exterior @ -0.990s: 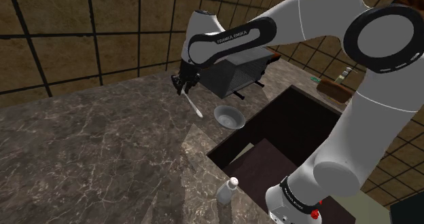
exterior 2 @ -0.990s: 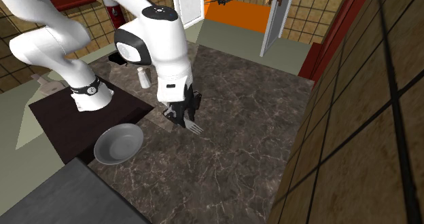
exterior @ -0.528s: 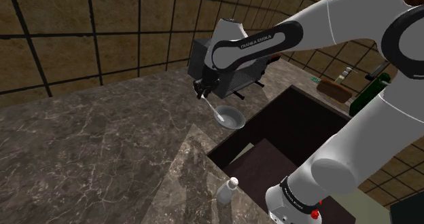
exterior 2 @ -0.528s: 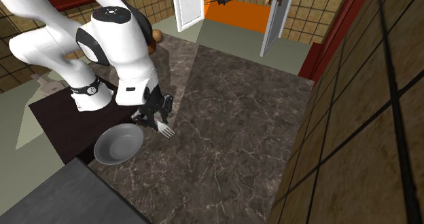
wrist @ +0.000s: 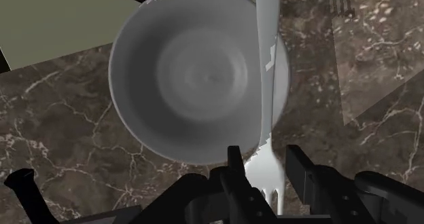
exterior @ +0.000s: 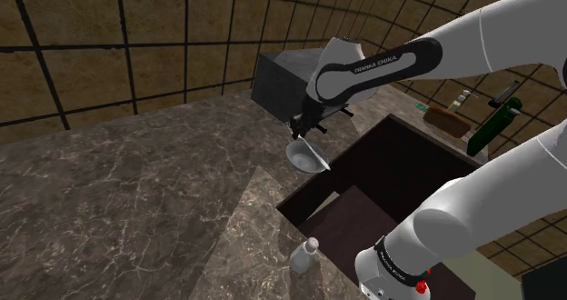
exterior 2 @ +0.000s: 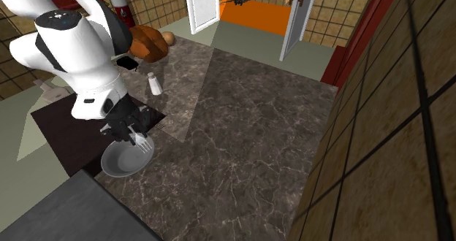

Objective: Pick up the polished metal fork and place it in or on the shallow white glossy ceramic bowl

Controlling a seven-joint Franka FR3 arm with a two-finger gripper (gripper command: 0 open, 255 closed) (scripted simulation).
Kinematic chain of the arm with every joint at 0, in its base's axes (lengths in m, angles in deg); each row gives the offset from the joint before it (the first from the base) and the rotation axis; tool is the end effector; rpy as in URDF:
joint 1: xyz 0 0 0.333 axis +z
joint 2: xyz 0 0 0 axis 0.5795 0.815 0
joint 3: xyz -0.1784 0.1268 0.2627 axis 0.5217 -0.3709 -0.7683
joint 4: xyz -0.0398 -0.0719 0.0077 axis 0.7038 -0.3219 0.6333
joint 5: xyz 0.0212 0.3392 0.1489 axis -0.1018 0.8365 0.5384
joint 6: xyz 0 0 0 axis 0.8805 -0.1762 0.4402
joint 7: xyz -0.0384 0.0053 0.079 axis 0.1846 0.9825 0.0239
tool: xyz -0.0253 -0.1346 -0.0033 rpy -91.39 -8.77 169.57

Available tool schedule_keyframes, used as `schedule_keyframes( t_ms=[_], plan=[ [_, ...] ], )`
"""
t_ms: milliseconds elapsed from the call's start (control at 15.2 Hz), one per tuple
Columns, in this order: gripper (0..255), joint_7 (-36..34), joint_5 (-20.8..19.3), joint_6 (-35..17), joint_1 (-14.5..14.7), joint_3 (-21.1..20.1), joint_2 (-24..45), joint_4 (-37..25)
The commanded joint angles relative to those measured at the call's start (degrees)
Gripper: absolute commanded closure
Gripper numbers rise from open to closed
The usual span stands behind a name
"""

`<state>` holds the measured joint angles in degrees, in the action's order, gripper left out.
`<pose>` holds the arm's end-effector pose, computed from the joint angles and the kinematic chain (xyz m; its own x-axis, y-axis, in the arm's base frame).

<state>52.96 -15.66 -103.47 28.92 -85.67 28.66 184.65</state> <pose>0.4284 -0.0179 0.3595 0.9921 -0.1009 0.0741 -0.1005 -0.9949 -0.0088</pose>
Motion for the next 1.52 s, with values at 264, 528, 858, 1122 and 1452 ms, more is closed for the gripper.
schedule_keyframes(
  t_ms=[264, 528, 858, 1122, 1452],
  plan=[
    [255, 5.67, -0.21, -2.96, -2.17, 3.56, -3.66, 6.71],
    [255, 5.76, -0.12, -6.78, -2.14, 3.56, -0.88, 7.74],
    [255, 5.89, 0.01, -11.59, -2.09, 3.56, 2.98, 8.7],
    [255, 5.95, 0.08, -13.47, -2.07, 3.57, 4.59, 8.97],
    [255, 5.95, 0.08, -13.47, -2.07, 3.57, 4.59, 8.96]
  ],
)
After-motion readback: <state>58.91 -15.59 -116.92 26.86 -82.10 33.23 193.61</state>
